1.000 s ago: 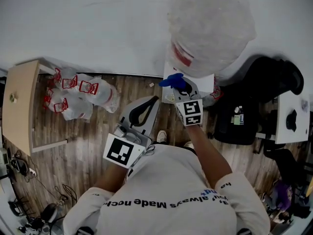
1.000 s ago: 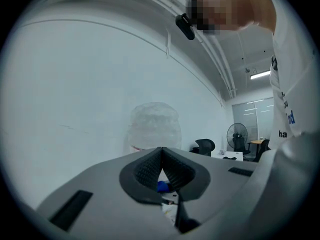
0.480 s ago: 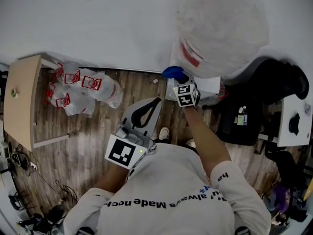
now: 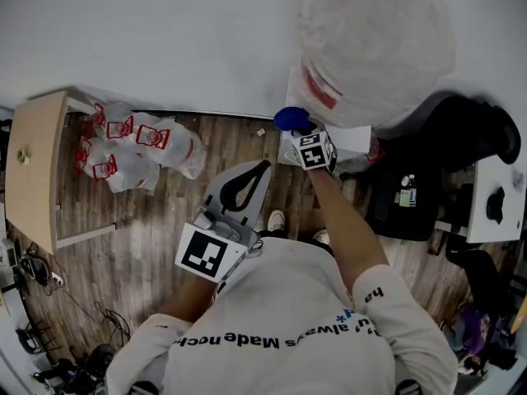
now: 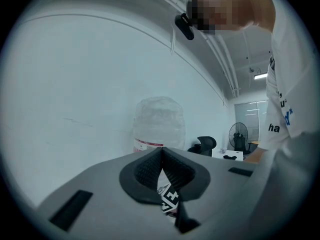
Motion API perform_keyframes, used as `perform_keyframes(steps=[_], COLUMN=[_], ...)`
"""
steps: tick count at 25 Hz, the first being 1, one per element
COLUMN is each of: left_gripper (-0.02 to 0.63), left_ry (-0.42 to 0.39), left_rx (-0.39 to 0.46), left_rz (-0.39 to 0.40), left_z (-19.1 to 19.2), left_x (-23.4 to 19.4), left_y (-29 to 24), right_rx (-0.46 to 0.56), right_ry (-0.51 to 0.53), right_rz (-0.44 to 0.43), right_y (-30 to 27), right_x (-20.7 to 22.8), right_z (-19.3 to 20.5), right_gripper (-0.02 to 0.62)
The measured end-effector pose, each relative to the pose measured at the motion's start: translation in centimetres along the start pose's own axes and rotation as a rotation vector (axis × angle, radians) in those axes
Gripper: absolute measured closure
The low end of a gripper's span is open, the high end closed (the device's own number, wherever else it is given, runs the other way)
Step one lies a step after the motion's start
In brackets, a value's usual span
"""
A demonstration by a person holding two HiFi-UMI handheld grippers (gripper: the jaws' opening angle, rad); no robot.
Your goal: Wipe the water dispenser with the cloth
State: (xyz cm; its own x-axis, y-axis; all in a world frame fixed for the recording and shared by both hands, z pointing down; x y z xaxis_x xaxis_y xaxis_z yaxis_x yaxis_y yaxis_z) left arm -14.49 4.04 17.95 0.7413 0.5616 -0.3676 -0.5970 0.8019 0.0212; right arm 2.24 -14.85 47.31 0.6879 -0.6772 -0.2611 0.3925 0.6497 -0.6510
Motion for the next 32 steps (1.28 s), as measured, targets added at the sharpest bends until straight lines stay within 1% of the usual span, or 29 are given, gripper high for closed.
perform_keyframes(steps=[24, 27, 28, 29, 31, 32], left_gripper=[0.587, 0.588, 0.588, 0.588, 0.588, 0.588], left_ry=[-0.020, -0.020, -0.020, -0.021, -0.024, -0.024], left_rx=[-0.004, -0.001, 0.001, 0.003, 0.007, 0.009], left_rz=[0.020, 0.021, 0.023, 0.024, 0.027, 0.028], left_z=[0.2, 0.2, 0.2, 0.1, 0.0, 0.0], left_x=[1.8, 1.9, 1.9, 1.9, 1.9, 1.8], left_y=[1.7, 1.9, 1.9, 1.9, 1.9, 1.9], right_rx=[-0.021, -0.024, -0.005, 0.027, 0.089, 0.102], right_ry=[-0.007, -0.040, -0.068, -0.095, -0.134, -0.147], right_rz=[-0.030, -0.046, -0.036, -0.008, 0.075, 0.109], right_y=[3.4, 3.5, 3.7, 4.1, 5.2, 5.6], right_x=[-3.9, -3.9, -3.6, -3.0, -1.4, -0.6], right_z=[2.5, 2.6, 2.6, 2.6, 2.4, 2.4], right_gripper=[0.512, 0.512, 0.512, 0.512, 0.512, 0.512])
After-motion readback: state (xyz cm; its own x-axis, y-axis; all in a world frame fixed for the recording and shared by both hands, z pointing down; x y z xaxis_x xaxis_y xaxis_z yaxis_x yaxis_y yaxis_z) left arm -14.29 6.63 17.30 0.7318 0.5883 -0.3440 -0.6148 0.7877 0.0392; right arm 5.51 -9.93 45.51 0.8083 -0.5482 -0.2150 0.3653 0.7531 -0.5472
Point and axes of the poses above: the fingertips, and each gripper's own axes: y backward along the fingers, x to its right, z out of its underside, the point moved 9 cm from there along y, backward along the fingers, and after that the axes turned 14 degrees about y, right-handed, at the moved point
